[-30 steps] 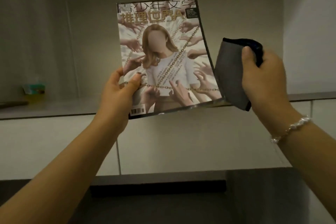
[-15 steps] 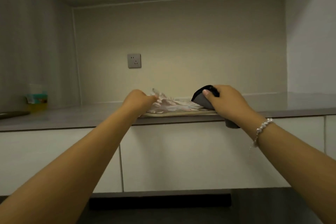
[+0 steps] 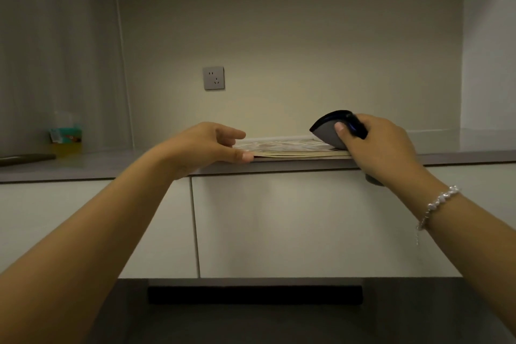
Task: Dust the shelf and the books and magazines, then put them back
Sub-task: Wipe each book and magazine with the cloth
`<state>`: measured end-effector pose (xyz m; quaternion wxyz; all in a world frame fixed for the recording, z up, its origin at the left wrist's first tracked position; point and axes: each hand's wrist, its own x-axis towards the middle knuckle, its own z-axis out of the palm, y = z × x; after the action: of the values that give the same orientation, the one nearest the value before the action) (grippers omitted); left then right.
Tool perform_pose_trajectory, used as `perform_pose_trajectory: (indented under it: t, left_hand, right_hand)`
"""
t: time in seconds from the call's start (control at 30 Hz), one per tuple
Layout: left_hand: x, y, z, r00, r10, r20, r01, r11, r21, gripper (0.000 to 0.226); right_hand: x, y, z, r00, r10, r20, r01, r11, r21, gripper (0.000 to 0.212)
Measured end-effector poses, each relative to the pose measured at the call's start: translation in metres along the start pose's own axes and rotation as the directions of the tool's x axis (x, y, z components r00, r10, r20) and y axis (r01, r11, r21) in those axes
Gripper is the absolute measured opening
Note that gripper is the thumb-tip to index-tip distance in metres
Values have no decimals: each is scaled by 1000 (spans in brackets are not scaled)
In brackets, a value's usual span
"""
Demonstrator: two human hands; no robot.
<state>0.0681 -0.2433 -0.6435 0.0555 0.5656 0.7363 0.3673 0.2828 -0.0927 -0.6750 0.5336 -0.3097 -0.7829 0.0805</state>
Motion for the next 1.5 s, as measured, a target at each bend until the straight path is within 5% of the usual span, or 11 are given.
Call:
perform_pose_trajectory:
  t: [0.37, 0.53, 0.7, 1.13, 1.5]
  left_hand:
    - [-7, 7, 20, 998, 42, -56, -38, 997, 67, 50]
    - [-33, 17, 66, 912, 148, -382, -206, 972, -115, 29]
    - [-69, 14, 116, 798, 190, -572, -359, 912, -199, 16]
    - [-132, -94, 243, 986, -8, -165, -74, 871, -485, 14]
    - [-207, -223, 348, 945, -291, 149, 327, 859, -394, 12]
  right_hand:
    - [-28, 1, 4, 972, 8, -236, 41, 979, 199, 33]
    - [-60, -4, 8, 945, 20, -327, 65, 967, 247, 41]
    - [-100, -4, 13, 956, 122, -267, 10, 895, 446, 21]
    - [-236, 58, 99, 948, 274, 162, -317, 861, 399, 14]
    - [-364, 117, 160, 629, 393, 671, -582, 810, 72, 28]
